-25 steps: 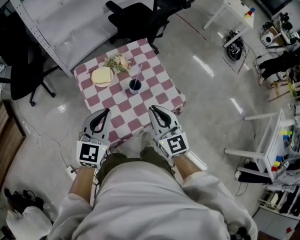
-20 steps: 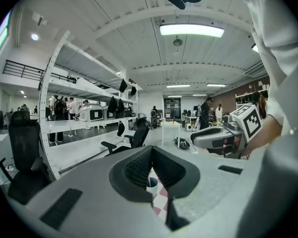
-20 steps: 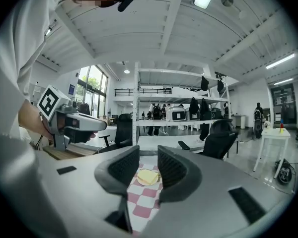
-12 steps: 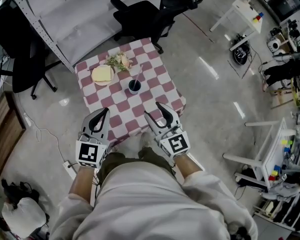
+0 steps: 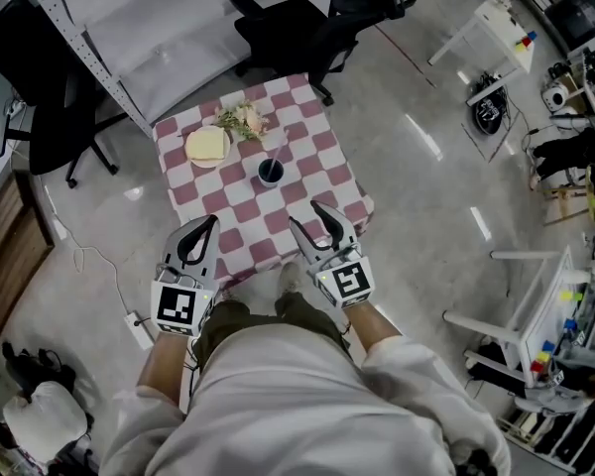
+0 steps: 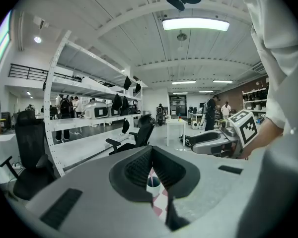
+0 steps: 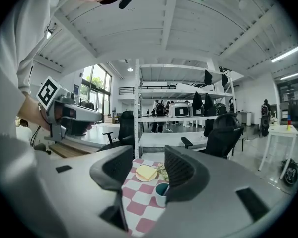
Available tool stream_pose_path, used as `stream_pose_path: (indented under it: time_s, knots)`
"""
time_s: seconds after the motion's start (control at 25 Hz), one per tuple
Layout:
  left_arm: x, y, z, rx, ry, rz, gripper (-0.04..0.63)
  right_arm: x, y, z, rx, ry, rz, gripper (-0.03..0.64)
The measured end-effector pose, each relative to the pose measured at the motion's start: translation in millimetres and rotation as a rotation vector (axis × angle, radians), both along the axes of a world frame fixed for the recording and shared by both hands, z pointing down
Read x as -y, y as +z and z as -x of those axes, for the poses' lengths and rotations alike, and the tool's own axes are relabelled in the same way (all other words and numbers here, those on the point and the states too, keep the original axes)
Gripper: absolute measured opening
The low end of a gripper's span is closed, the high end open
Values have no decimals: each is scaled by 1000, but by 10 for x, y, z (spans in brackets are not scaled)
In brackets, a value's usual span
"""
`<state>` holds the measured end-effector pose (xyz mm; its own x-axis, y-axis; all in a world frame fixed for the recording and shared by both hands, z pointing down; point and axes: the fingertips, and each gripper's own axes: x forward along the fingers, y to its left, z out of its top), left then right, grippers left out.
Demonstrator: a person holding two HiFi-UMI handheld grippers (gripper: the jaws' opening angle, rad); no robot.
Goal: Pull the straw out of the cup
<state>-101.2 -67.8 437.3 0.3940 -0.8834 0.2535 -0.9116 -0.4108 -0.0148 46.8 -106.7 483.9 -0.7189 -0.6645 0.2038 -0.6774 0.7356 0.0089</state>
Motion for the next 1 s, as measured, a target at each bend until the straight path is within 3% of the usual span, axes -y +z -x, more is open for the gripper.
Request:
stream_pose_path:
  time_s: [1.0]
  knots:
    - [92, 159, 204, 67, -98, 75, 3, 1113, 1375, 208, -135, -24, 125, 183]
